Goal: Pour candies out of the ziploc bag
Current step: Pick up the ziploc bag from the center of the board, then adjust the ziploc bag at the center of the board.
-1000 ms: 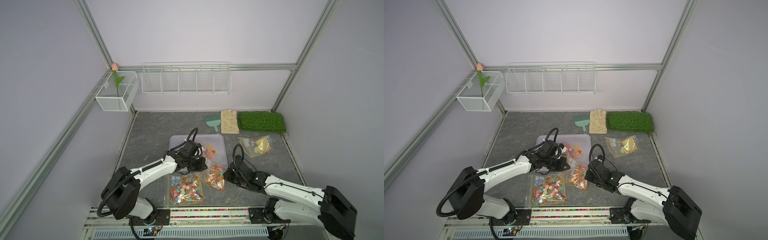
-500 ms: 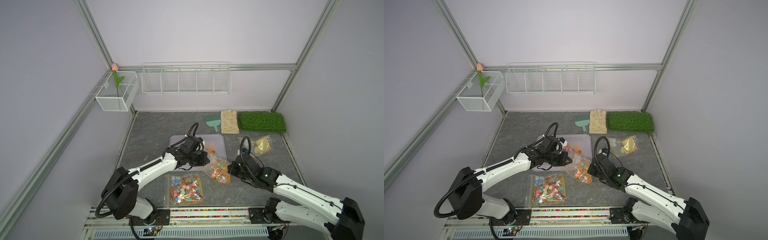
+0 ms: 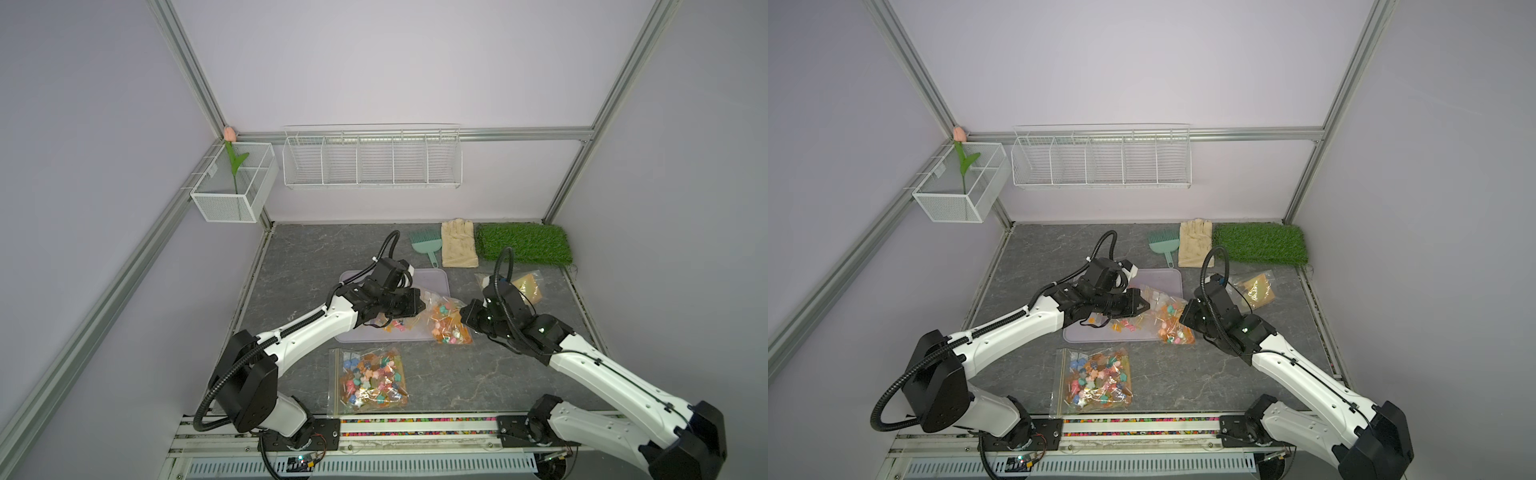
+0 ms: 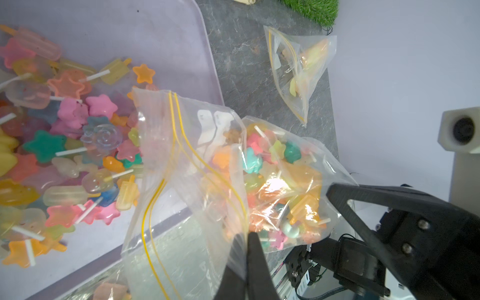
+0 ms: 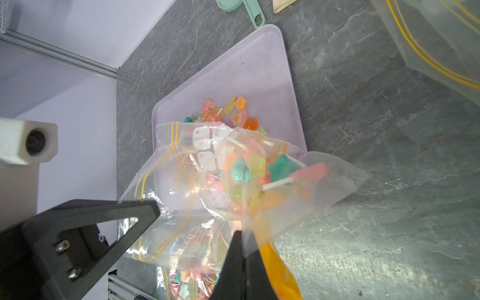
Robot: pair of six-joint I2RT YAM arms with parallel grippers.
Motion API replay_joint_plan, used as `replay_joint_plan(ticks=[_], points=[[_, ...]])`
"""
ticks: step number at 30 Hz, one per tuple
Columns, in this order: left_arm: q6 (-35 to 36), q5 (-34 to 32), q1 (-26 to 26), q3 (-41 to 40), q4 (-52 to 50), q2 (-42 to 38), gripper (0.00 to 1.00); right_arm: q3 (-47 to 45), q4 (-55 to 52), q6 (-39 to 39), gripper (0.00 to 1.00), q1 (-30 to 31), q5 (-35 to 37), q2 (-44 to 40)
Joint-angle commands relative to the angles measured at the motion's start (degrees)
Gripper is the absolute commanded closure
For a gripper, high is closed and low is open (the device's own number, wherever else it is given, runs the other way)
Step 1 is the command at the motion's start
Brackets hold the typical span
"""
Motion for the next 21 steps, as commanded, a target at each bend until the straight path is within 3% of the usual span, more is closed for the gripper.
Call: replay_joint_plan(ticks=[1, 12, 21], points=[[-0.9, 0.8, -0.3, 2.6, 1.7, 1.8, 1.0, 1.5, -2.2, -2.0, 0.94, -1.9, -1.1, -0.6], [-1.2, 4.4, -5.3, 7.3, 4.1, 10.9, 1.0, -12.9, -3.2, 2.4, 0.94, -8.8, -1.8, -9.3], [-1.3, 4.7, -7.2, 12.3, 4.5, 17.9, 1.0, -20.9, 0.9, 1.2, 0.94, -14.5, -5.5, -9.2]])
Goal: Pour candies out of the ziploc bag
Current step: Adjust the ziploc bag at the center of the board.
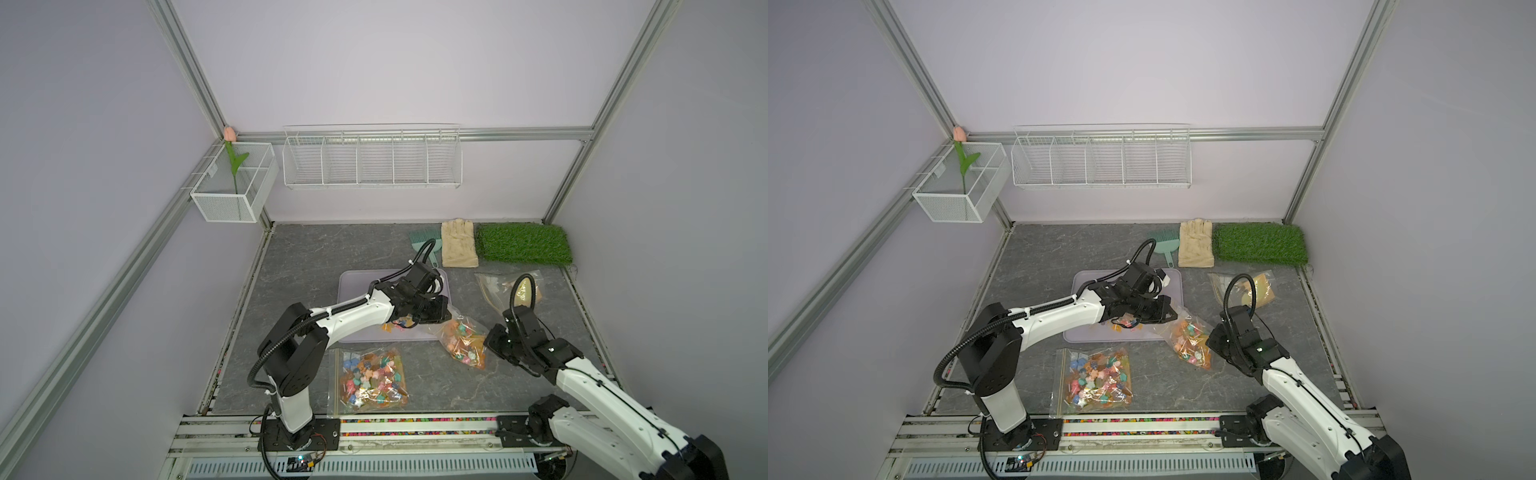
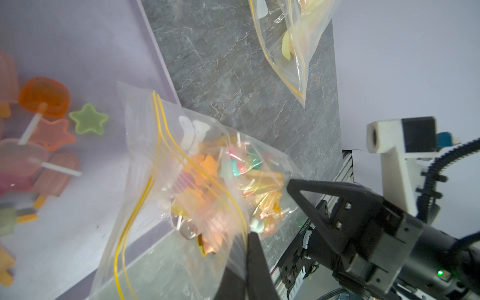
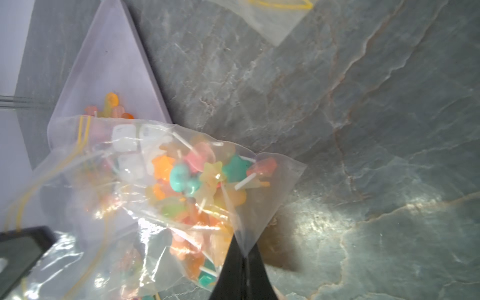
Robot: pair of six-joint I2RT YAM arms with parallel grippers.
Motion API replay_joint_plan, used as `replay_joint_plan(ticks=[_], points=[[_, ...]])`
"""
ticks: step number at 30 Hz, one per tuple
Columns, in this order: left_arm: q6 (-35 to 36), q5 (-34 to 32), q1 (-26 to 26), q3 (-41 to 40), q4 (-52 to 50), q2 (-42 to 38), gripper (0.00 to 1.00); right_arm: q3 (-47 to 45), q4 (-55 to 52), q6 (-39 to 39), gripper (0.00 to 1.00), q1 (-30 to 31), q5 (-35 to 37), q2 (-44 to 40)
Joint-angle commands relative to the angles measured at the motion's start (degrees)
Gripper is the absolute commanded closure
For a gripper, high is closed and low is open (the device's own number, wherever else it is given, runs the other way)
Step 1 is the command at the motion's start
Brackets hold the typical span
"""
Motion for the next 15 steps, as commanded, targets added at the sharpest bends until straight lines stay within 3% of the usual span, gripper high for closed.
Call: replay_joint_plan(ticks=[1, 4, 10, 15], points=[[-0.5, 0.6, -0.8, 3.3, 1.1, 1.6, 1.0, -1.7, 3.4, -0.1, 0.94, -1.5, -1.9, 0.5], [-0.4, 0.5, -1.3, 4.2, 0.6, 2.4, 1.0, -3.0, 4.8, -0.2, 0.89, -2.3, -2.9, 1.7], [-0.4, 0.1, -1.4, 4.5, -0.3, 2.5, 1.0, -4.7, 6.7, -0.5, 0.59, -3.2, -4.3, 1.9], [-0.3, -0.1, -1.5, 4.8, -0.5, 2.8, 1.0, -6.5, 9.1, -0.3, 0.49, -4.2, -5.8, 1.9]])
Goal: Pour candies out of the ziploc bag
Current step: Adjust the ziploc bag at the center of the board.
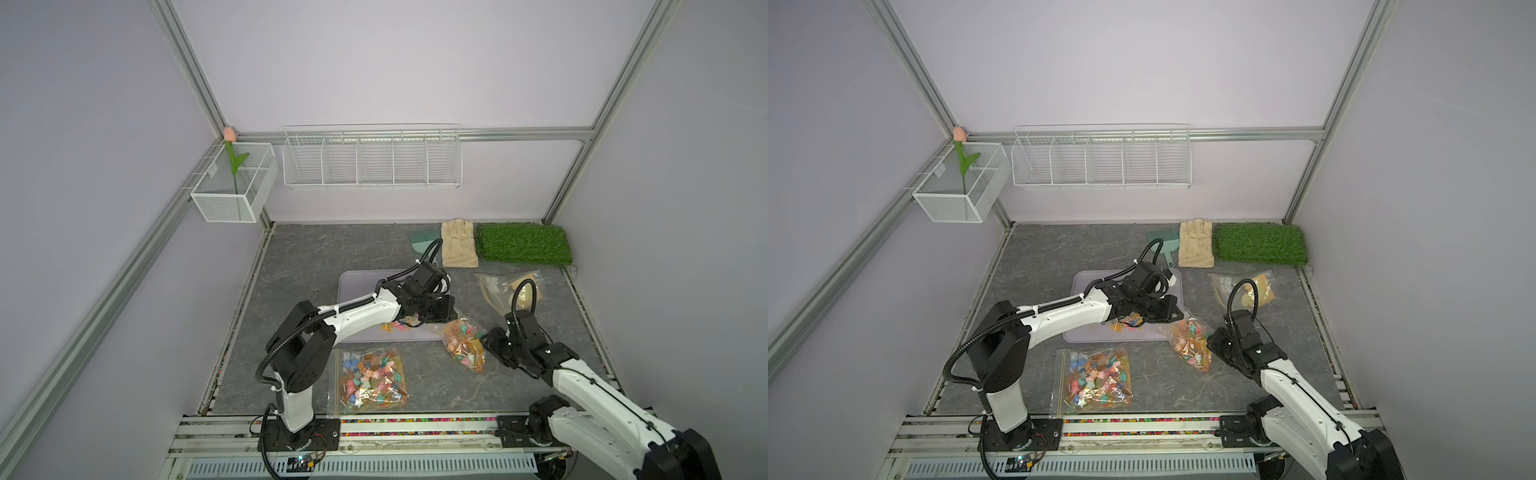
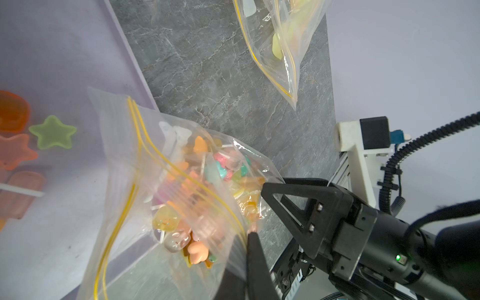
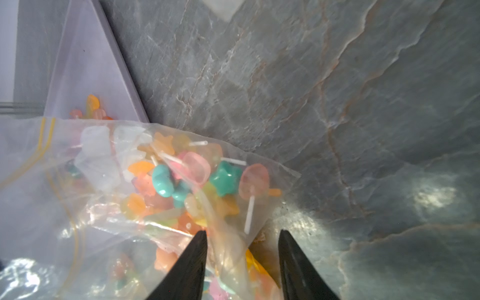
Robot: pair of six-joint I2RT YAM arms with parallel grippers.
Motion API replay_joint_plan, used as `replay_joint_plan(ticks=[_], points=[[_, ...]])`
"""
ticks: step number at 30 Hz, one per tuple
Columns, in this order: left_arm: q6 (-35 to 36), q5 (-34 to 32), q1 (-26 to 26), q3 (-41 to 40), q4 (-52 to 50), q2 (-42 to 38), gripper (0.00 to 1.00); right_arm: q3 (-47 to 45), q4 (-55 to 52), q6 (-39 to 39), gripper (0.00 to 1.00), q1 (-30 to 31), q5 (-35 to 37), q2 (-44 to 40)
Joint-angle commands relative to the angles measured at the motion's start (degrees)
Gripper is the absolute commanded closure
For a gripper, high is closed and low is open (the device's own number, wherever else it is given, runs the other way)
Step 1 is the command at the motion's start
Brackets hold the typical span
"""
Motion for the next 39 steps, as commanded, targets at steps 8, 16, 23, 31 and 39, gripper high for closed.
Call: replay_joint_plan(ticks=[8, 16, 23, 31, 39], points=[[0.1, -0.3, -0.4, 2.9, -1.1, 0.8, 1.0, -4.1, 9.2, 0.7, 0.49, -1.1, -3.6, 2.6], [0.1, -0.4, -0.7, 3.2, -1.4, 1.0, 1.0, -4.1, 12.1, 0.7, 0.68, -1.2, -3.8, 2.8], [0.1, -0.5, -0.8, 3.1, -1.6, 0.8, 1.0, -4.0, 12.3, 0.7, 0.94, -1.2, -4.3, 1.7], [0.1, -2.8, -0.3, 3.2, -2.4, -1.2, 1.0, 3.5, 3.0, -2.5, 0.94, -1.3, -2.0, -4.9], [-0.1, -4.7, 2.3, 2.8, -1.6, -3.3, 1.0, 14.3, -0.1, -5.8, 0.94, -1.3, -4.1, 1.3]])
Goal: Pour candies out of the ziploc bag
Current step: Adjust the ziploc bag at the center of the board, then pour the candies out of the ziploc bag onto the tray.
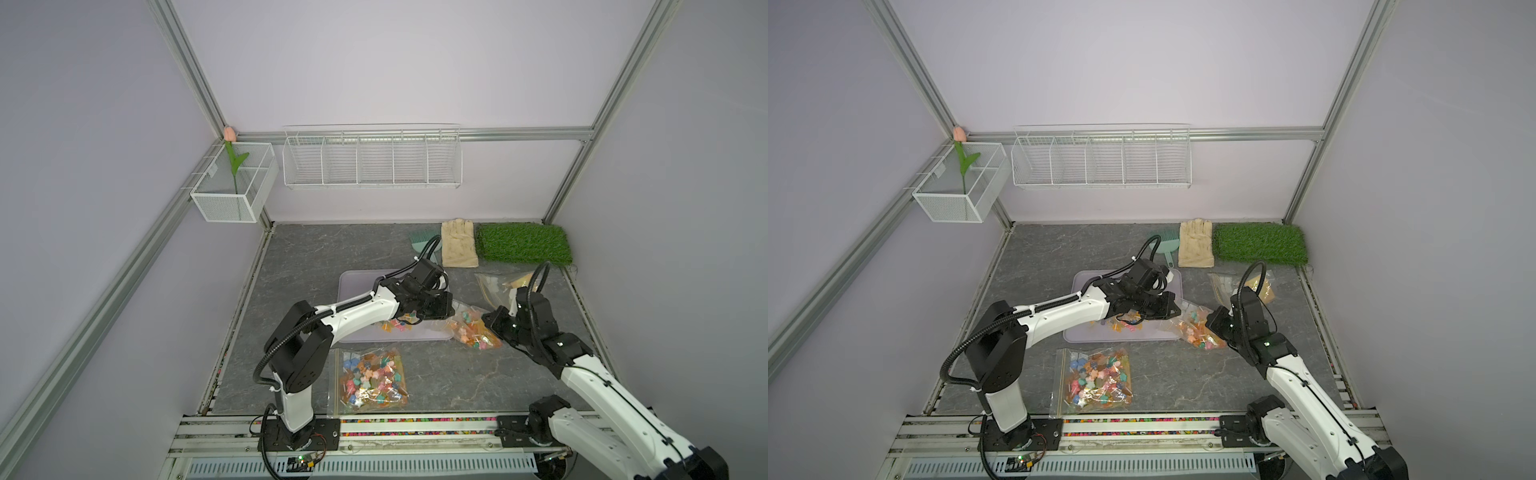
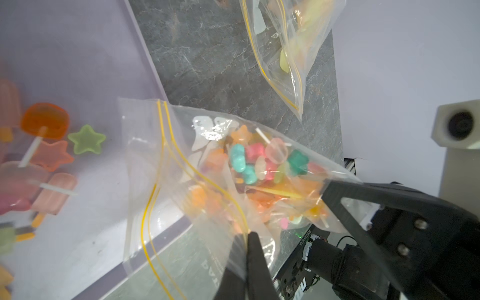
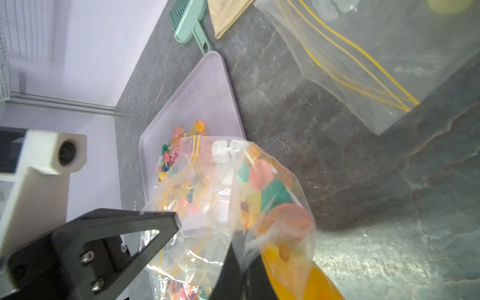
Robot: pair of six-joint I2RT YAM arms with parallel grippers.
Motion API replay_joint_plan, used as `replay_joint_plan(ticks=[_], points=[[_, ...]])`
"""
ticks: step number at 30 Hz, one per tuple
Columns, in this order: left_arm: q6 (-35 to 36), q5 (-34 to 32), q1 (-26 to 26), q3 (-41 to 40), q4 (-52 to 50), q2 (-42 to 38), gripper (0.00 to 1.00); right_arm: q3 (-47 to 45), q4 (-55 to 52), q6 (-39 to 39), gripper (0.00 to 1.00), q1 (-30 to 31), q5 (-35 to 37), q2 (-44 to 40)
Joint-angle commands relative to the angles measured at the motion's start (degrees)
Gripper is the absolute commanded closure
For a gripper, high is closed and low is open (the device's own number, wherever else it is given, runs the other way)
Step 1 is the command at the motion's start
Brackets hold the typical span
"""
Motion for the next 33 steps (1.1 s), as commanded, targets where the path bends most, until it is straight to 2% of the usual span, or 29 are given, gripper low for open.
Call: replay_joint_plan(ticks=[1, 14, 26, 33], points=[[-0.2, -2.1, 1.6, 1.6, 0.2, -2.9, 1.0, 3.9, -0.4, -2.5, 0.94, -0.4, -1.1, 3.9], [-0.6, -3.3, 7.6, 0.1, 2.7, -3.8, 1.0, 19.4, 2.6, -5.9, 0.94, -0.8, -6.2, 22.5], [-2.3, -4.3, 12.2, -1.5, 8.7, -0.8, 1.0, 31.7, 1.5, -11.0, 0.93, -0.9, -13.9, 34.4], [-3.3, -3.5, 14.1, -2.4, 11.8, 1.2, 1.0, 37.0, -0.5, -13.0, 0.93, -0.9, -15.1, 38.7]])
